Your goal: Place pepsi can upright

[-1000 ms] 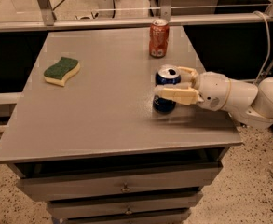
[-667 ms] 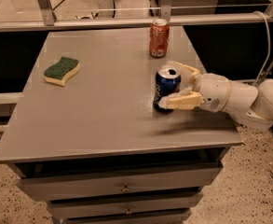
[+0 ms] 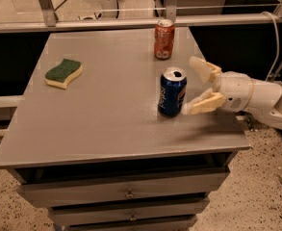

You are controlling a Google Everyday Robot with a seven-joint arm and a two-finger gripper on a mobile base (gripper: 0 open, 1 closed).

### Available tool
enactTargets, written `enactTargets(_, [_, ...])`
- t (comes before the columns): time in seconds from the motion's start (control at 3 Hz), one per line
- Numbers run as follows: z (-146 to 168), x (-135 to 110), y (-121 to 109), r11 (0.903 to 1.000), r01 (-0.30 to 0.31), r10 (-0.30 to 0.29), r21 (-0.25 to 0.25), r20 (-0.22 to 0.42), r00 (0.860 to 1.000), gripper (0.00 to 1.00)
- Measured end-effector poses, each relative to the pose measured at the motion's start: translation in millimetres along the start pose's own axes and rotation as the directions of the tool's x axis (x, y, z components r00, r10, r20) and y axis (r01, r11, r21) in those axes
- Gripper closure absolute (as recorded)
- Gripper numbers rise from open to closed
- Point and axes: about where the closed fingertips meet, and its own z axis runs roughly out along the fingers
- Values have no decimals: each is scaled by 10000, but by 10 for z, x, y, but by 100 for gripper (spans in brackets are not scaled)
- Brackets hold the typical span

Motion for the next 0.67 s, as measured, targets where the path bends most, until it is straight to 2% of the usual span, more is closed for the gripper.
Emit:
enactTargets(0.33, [-460,-192,-166,9967,787,-767,218,-831,9936,0])
enactTargets(0.67, [-601,-326,-234,9932,1111,-1077,353,-858,9905,0])
